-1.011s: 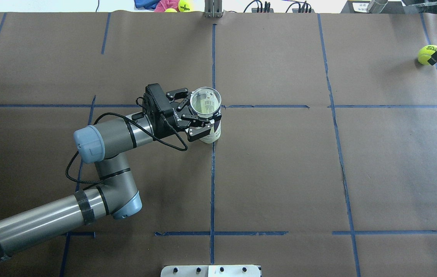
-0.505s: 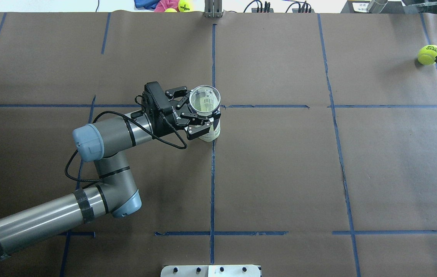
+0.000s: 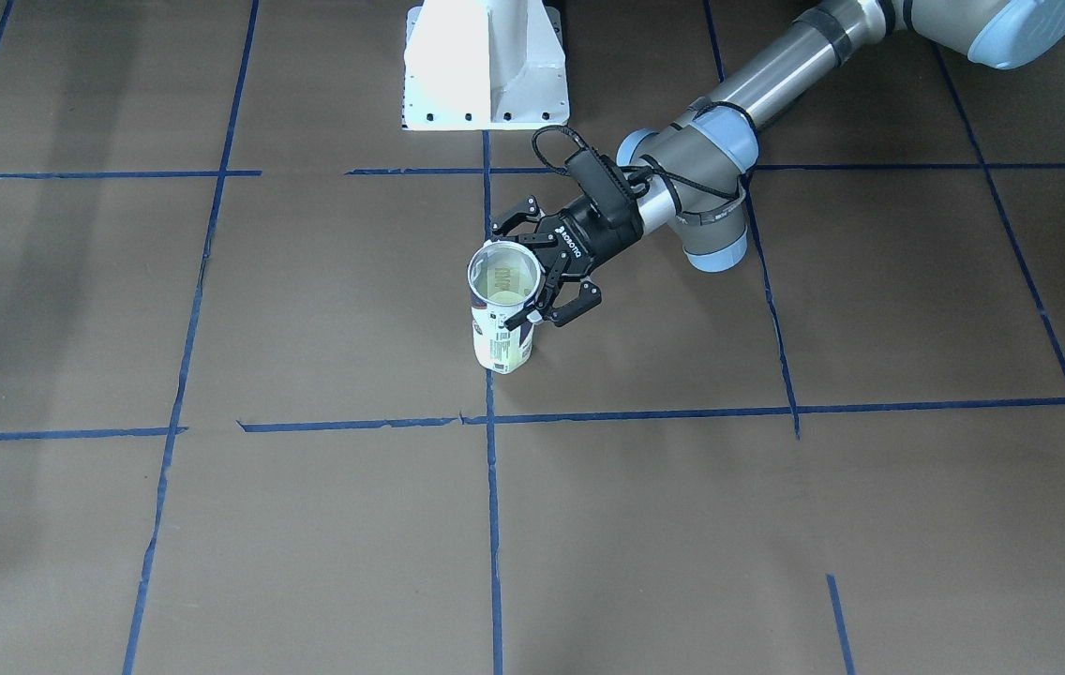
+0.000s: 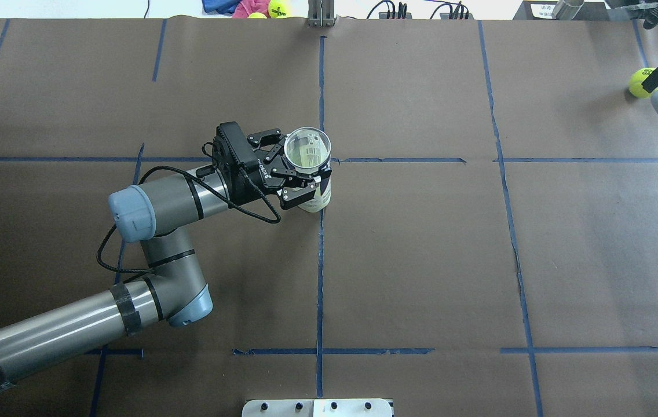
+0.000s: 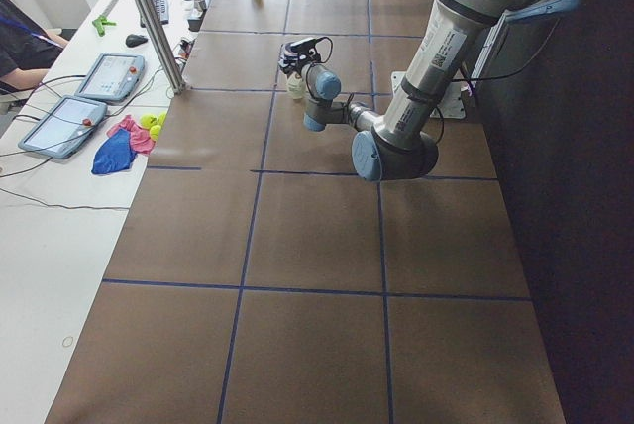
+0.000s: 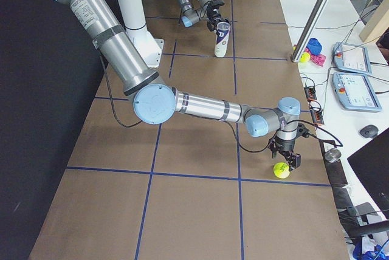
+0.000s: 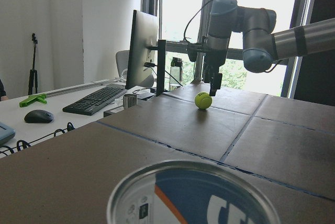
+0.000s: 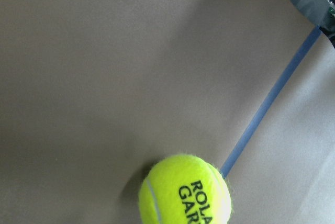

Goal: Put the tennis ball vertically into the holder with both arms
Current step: 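Grasp the farther yellow tennis ball with the right gripper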

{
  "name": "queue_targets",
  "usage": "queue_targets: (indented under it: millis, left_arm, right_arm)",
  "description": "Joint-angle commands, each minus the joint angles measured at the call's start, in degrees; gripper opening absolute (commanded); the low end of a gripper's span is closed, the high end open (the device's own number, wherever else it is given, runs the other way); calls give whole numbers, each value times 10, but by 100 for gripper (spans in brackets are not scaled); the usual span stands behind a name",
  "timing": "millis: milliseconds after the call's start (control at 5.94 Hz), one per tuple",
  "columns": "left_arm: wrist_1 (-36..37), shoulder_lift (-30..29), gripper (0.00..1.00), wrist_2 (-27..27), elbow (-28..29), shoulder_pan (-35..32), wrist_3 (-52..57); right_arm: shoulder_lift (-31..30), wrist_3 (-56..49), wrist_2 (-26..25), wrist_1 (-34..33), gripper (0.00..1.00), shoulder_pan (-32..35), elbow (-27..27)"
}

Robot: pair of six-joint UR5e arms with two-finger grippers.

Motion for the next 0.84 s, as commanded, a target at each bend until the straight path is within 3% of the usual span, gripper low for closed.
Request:
queue_targets:
  millis: [0, 674]
  left_arm:
    - [0, 0, 81, 1, -1, 0, 0]
    - [0, 0, 81, 0, -1, -2, 0]
  right_arm:
    - [4, 2, -48, 4, 100, -22, -10]
    - [14, 2, -128, 29, 100, -48, -57]
